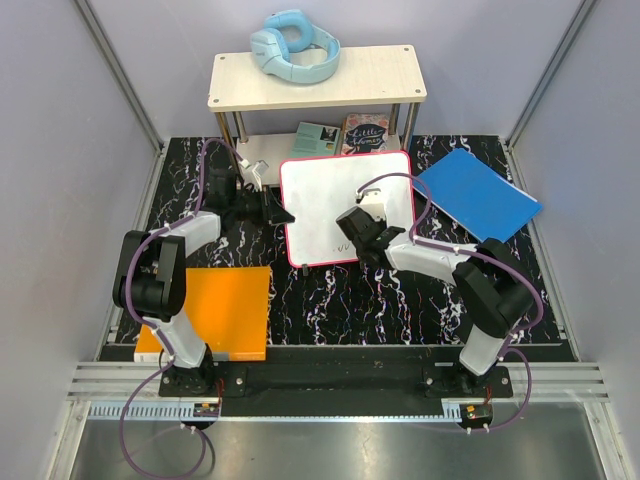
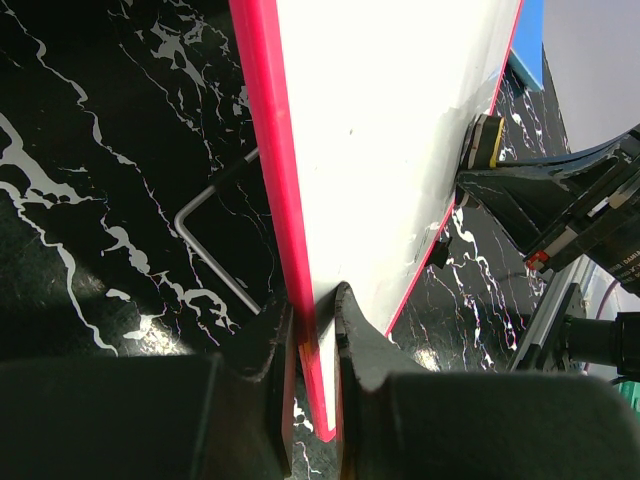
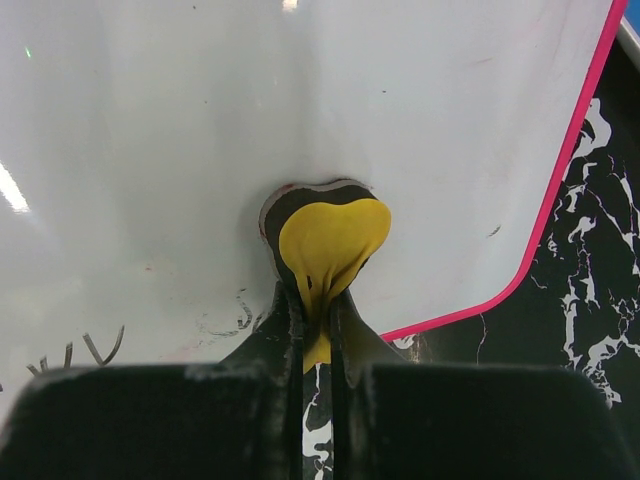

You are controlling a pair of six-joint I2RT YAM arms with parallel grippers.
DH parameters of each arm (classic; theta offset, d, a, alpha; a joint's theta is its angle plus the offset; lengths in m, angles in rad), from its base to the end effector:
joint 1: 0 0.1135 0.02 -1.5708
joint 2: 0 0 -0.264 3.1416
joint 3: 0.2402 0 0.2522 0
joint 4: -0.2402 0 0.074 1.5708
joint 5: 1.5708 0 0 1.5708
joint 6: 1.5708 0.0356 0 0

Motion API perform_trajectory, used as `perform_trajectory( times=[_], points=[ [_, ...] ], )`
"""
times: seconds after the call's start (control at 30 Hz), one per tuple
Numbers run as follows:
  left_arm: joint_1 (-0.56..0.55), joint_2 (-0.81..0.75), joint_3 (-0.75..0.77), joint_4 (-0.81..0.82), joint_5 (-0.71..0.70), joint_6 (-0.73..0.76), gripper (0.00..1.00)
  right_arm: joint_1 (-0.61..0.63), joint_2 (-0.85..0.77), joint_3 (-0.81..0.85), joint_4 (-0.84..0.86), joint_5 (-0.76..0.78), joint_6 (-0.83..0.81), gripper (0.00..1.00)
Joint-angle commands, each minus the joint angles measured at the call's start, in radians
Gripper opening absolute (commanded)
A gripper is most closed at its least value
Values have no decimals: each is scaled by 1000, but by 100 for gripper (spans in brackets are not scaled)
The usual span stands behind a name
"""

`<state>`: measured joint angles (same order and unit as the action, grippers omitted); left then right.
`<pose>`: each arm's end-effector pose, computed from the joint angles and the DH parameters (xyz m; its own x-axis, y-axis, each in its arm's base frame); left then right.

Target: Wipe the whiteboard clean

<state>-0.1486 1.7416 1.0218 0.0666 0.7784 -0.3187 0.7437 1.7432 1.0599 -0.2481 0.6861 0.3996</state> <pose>0.3598 -0.0791 0.1969 -0.7766 -0.1093 -0.6205 0.4355 0.6185 -0.6541 0.2756 0.2229 0.1840 -0.6396 -0.1794 -0.7475 0.0035 0.9717 -0.2362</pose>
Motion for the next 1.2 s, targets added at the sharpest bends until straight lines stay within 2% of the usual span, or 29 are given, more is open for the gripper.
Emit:
perform_trajectory(
  times=[0.0, 0.53, 1.17],
  points=[
    [1, -1, 20, -10, -139, 113, 0, 17, 47, 0, 63, -76, 16, 0],
    [0, 3, 24, -11, -136, 112, 0, 57, 165, 147, 81, -203, -30, 0],
    [1, 6, 24, -10, -136, 109, 0, 148, 285, 244, -20, -260, -110, 0]
  ],
)
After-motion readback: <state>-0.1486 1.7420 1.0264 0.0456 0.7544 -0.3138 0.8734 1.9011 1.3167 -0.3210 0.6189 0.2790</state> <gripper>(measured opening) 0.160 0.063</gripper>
